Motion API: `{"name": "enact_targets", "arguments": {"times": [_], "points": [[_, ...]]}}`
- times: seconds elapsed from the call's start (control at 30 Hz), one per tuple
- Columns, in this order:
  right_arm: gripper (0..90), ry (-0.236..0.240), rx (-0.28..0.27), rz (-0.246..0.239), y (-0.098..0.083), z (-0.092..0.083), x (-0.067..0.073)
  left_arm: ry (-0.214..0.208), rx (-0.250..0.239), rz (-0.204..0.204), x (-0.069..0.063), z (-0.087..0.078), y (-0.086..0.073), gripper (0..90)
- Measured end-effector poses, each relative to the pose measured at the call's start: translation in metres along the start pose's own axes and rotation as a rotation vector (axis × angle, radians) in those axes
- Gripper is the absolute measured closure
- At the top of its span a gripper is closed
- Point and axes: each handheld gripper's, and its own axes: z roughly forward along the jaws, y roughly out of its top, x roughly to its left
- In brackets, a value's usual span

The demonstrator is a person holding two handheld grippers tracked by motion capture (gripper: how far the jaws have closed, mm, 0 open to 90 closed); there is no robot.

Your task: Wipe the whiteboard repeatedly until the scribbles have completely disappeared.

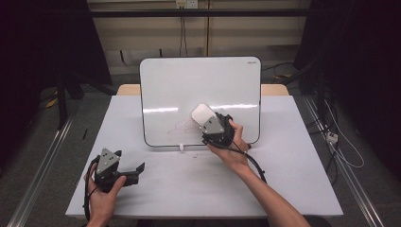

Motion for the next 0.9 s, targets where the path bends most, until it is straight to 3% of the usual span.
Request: {"name": "enact_targets", "arguments": {"times": [0.13,0.2,0.27,0.4,0.67,0.9], "points": [[31.6,-0.001,-0.004,0.005,-0.001,0.0,0.004,0.001,-0.001,0.001,0.001,0.0,0.0,4.9],[31.6,0.022,-0.002,0.011,-0.001,0.0,0.004,0.001,-0.002,0.0,0.001,0.0,0.0,4.9],[31.6,0.024,-0.001,-0.031,-0.001,0.0,0.015,0.001,-0.004,0.002,0.001,0.0,0.0,4.9],[31.6,0.048,-0.004,-0.05,-0.003,-0.001,0.025,0.0,-0.002,0.001,0.001,-0.001,0.0,4.9],[31.6,0.076,-0.002,-0.028,-0.003,-0.002,0.018,-0.006,0.006,0.003,0.002,0.0,-0.001,4.9],[31.6,0.055,0.0,0.014,-0.004,-0.002,0.001,-0.003,-0.003,-0.003,0.001,-0.001,-0.001,4.9]]}}
